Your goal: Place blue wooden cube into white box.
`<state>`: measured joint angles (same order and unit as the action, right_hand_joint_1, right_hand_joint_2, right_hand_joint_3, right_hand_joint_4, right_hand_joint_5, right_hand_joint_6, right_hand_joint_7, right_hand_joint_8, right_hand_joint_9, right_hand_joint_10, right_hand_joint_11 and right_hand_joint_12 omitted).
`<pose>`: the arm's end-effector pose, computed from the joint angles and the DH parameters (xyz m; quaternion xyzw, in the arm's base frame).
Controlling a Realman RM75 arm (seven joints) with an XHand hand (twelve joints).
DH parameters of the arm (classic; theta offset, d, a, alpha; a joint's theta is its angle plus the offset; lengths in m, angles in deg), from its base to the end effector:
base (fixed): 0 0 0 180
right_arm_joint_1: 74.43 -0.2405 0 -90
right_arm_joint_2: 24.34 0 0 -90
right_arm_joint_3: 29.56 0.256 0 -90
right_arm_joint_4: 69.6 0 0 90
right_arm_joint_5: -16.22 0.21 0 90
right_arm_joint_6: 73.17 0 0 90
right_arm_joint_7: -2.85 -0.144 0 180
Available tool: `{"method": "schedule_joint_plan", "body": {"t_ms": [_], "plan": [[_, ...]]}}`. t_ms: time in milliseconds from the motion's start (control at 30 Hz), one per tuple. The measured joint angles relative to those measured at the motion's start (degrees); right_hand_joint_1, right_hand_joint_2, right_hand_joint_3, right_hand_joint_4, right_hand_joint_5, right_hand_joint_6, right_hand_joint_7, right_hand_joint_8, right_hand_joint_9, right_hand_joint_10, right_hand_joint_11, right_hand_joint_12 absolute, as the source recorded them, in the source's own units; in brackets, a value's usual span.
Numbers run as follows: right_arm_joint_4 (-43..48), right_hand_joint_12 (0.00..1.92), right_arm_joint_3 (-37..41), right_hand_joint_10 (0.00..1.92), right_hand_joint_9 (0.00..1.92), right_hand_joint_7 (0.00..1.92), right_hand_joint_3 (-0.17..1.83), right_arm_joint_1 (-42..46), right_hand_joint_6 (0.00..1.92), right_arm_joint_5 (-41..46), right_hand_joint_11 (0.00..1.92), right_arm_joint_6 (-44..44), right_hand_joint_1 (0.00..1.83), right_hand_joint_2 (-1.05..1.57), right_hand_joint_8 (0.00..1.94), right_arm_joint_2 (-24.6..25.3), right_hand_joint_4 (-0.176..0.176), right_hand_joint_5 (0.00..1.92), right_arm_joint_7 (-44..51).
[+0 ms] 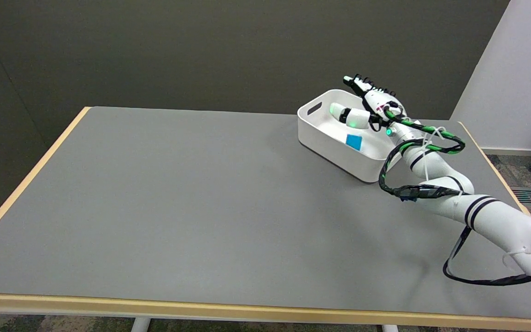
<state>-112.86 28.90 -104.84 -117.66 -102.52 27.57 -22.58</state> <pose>-0.2397 -0.4340 0.4533 0.6523 -0.0767 0.1709 0.7344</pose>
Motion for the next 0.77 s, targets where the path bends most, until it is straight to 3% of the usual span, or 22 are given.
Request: {"method": "schedule_joint_plan", "body": {"t_ms": [167,300,367,600,767], "plan": [[-3.6,1.07,1.5,0.43,0.01,0.00,0.99,2.2,0.19,1.2,0.04,1.0,0.04,0.57,0.14,0.2,0.076,0.03,-1.0],[-7.9,1.07,3.5,0.48,0.06,0.08,1.00,4.8,0.28,2.1,0.06,1.3,0.03,0.57,0.13,0.4,0.099,0.08,-1.7],[-10.8,1.11,4.8,0.56,0.18,0.17,1.04,6.6,0.43,2.7,0.13,1.3,0.04,0.62,0.27,0.5,0.126,0.16,-2.1],[-24.0,1.29,11.0,0.73,0.35,0.36,0.97,17.3,0.57,5.2,0.23,-0.8,0.08,0.68,0.42,1.0,0.157,0.27,-6.2],[-35.0,1.29,16.4,0.77,0.40,0.39,1.04,28.2,0.63,6.6,0.27,-4.2,0.08,0.66,0.49,1.9,0.169,0.29,-10.1]]}}
